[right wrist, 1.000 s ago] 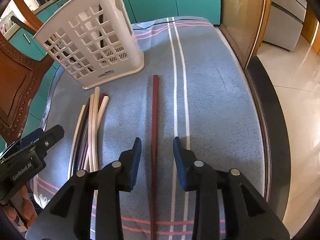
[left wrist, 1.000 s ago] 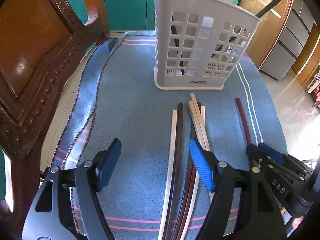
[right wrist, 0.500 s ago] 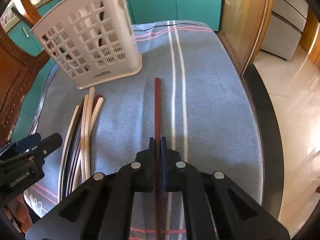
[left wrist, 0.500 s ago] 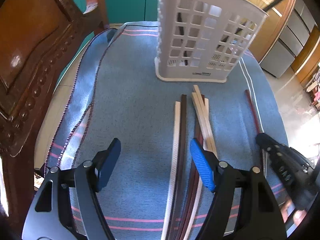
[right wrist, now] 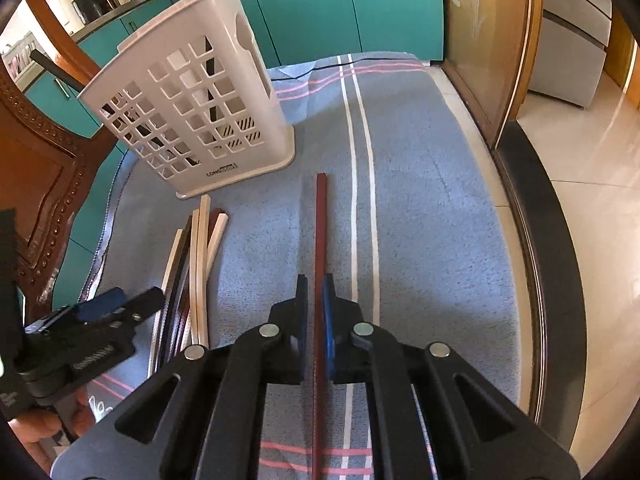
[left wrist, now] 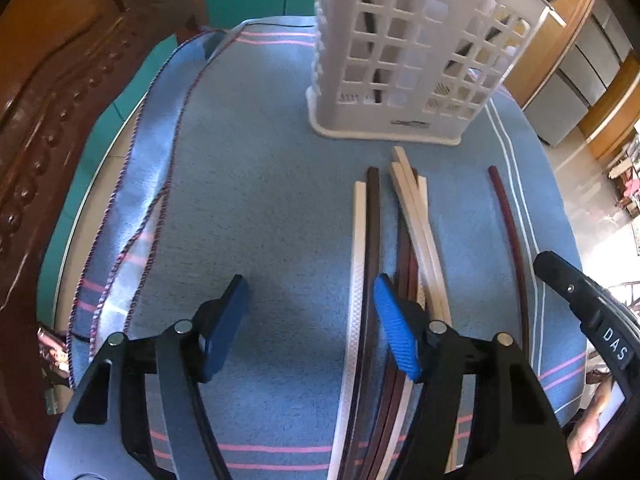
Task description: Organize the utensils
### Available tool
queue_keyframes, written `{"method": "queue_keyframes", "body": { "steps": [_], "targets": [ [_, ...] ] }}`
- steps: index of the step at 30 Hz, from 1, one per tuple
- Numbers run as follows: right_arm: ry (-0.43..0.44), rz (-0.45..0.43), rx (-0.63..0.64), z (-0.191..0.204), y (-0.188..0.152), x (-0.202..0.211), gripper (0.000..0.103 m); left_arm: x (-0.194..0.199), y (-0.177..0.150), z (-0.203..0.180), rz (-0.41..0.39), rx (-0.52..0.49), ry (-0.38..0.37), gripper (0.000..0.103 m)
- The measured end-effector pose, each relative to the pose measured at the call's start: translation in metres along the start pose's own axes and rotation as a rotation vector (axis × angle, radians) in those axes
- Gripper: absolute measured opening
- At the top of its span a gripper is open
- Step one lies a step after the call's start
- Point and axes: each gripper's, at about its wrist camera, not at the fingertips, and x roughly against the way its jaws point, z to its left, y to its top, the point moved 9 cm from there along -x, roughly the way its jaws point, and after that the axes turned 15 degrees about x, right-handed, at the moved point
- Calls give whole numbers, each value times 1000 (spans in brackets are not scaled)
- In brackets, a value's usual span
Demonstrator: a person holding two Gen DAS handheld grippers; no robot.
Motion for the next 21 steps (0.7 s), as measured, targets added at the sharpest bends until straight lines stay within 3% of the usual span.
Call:
{"method": "queue_keyframes", "body": {
  "steps": [9, 16, 21],
  "targets": [
    [-5, 16, -6, -7, -4, -4, 18, -3, -8, -17, -36, -83, 50, 62],
    [-12, 23, 2, -4, -4, -6, 24, 2, -2, -8, -39, -48, 45, 32],
    [-20, 33, 3, -4, -5, -8, 24, 7, 2, 3, -39, -14, 47, 28]
  ]
}}
